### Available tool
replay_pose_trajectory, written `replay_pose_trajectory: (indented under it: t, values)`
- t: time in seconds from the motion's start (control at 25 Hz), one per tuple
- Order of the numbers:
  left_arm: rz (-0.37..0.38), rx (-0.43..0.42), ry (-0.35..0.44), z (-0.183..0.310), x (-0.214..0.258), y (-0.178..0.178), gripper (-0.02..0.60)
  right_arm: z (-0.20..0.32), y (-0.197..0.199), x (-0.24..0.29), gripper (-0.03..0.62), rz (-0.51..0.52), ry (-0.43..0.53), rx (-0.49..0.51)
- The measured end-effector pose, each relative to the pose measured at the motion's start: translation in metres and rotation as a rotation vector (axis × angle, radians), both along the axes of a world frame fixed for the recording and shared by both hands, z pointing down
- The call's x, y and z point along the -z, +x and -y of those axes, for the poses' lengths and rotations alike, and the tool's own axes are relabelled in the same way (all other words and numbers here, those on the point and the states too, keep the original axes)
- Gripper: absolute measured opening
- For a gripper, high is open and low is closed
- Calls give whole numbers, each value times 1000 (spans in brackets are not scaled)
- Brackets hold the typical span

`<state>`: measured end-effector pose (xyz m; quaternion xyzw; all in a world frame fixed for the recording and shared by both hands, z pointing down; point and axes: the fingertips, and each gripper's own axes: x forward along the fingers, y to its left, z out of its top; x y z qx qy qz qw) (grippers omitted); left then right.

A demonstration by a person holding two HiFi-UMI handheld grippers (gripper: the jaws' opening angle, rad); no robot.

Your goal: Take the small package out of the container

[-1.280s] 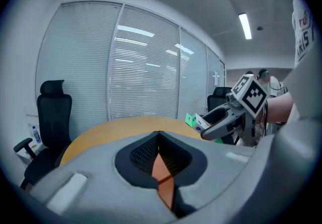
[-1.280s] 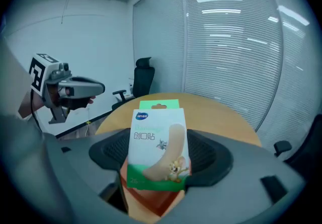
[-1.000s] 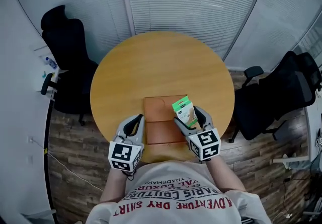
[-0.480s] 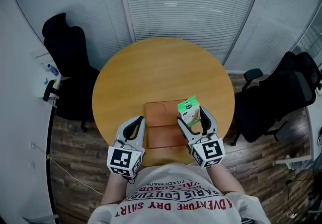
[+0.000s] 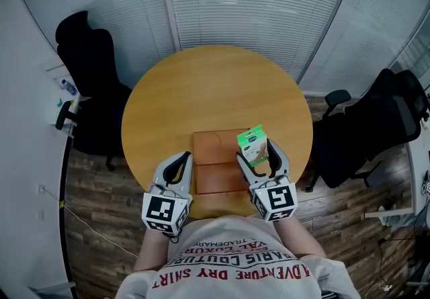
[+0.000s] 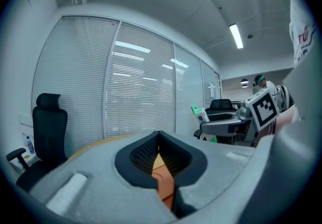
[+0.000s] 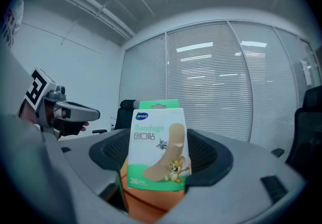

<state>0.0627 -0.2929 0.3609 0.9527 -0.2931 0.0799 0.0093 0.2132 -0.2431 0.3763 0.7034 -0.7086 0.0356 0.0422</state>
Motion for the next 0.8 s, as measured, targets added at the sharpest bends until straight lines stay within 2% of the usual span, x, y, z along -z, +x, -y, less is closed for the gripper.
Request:
replay_pose_trajectory:
  t: [0.8]
  values:
    - [22, -12, -26, 1, -8, 3, 12, 2, 0, -2, 354, -7, -32, -6]
